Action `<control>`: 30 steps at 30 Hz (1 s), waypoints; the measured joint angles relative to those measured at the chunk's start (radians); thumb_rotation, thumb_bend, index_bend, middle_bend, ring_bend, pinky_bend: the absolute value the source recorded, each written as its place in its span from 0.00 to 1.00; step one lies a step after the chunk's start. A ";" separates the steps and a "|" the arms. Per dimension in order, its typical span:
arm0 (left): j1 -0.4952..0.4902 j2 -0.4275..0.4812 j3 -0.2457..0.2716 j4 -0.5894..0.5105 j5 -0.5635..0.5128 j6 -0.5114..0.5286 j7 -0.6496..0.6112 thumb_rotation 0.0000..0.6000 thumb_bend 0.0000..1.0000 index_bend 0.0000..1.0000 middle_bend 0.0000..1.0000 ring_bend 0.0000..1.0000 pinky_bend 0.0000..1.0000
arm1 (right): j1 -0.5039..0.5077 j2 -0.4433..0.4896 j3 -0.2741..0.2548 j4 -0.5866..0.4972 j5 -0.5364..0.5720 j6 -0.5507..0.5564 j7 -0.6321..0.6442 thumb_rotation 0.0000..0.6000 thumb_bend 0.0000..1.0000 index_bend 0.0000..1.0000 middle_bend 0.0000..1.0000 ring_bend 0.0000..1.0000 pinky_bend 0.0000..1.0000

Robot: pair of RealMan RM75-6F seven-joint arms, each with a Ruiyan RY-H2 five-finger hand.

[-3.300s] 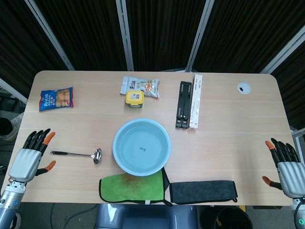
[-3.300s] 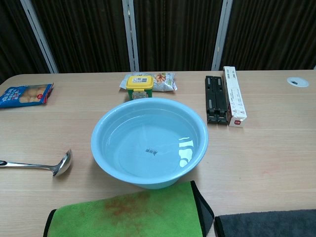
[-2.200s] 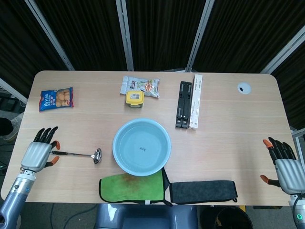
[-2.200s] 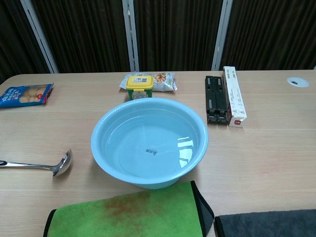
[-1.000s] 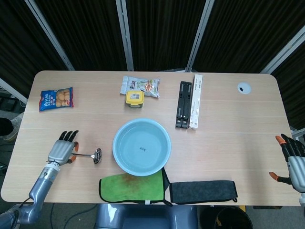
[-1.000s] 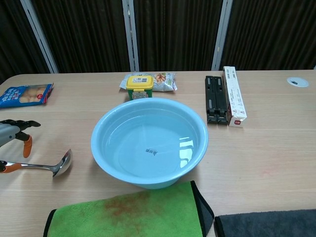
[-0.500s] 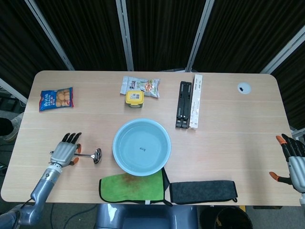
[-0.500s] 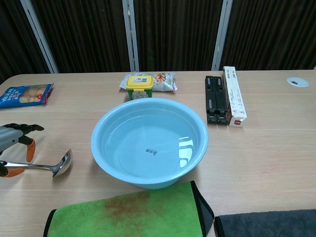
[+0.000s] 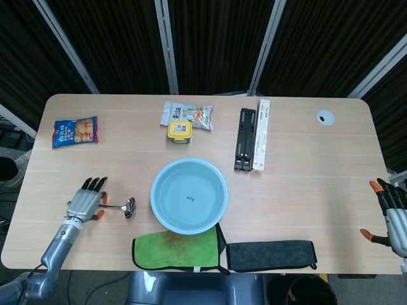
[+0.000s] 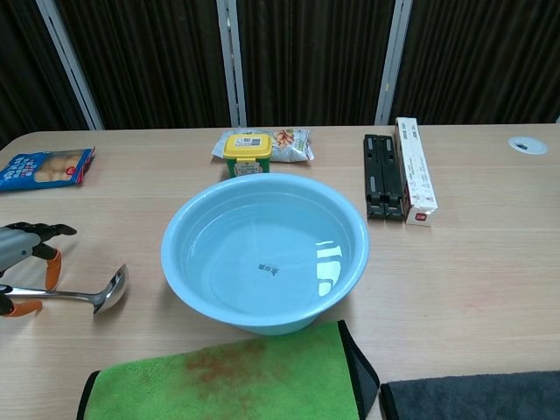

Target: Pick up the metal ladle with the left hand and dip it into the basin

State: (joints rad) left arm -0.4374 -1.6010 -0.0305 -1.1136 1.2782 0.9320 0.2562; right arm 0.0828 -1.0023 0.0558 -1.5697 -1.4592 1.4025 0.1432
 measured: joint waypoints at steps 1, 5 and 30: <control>-0.001 -0.002 0.000 0.003 -0.001 -0.002 0.000 1.00 0.32 0.48 0.00 0.00 0.00 | 0.000 0.000 0.000 0.001 0.000 0.000 0.001 1.00 0.00 0.00 0.00 0.00 0.00; -0.003 -0.008 0.002 0.014 -0.002 -0.003 -0.002 1.00 0.32 0.48 0.00 0.00 0.00 | -0.001 0.001 0.000 0.002 -0.001 0.001 0.005 1.00 0.00 0.00 0.00 0.00 0.00; 0.005 0.001 0.007 0.023 -0.016 -0.001 0.008 1.00 0.41 0.54 0.00 0.00 0.00 | 0.003 -0.006 0.006 0.001 0.012 -0.007 -0.013 1.00 0.00 0.00 0.00 0.00 0.00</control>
State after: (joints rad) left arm -0.4328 -1.6004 -0.0234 -1.0903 1.2619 0.9313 0.2641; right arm 0.0853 -1.0084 0.0615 -1.5683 -1.4474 1.3960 0.1299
